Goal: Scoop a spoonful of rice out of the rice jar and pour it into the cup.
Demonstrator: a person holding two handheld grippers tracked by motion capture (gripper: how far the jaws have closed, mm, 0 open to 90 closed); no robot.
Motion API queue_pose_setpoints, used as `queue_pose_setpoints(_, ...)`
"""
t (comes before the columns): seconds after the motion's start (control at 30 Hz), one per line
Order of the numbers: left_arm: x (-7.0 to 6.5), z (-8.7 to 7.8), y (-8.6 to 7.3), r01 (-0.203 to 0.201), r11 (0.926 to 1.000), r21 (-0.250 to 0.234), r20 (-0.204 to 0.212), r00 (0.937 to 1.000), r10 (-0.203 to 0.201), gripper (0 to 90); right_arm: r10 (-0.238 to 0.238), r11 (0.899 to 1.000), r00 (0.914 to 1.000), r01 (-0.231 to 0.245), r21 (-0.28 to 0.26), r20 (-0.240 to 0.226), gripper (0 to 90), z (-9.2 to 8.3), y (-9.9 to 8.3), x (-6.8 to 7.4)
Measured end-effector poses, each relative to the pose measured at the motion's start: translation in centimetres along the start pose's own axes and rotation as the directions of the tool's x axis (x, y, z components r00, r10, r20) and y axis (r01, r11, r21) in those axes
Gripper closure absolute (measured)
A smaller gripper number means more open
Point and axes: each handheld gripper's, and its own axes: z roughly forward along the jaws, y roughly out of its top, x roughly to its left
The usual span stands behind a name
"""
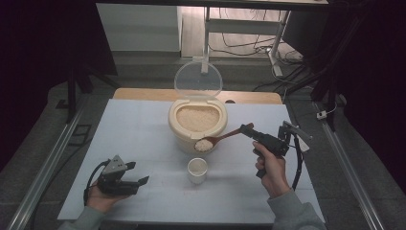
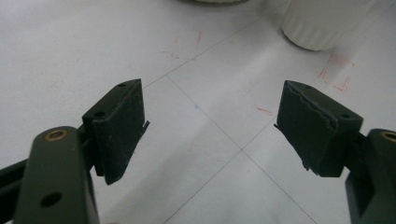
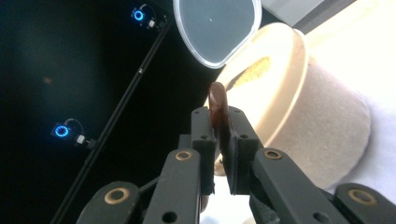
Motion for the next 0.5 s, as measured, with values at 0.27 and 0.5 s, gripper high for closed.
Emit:
queue_pose_setpoints(0.27,0.0,0.0,0.0,-0.001,1.0,0.001,0.0,1.0,0.001,23.4,0.001,0.999,0.9996,-0.002,0.036,0.028,83.8,0.0,-0.5,-0.7)
queue_pose_setpoints(0.5,0.0,0.0,0.0,-0.002,1.0,0.001,0.001,1.0,0.002,23.4,-0.03,0.997,0.9973,0.025,0.07,0.066,83.8,0.5,-1.1,-1.1)
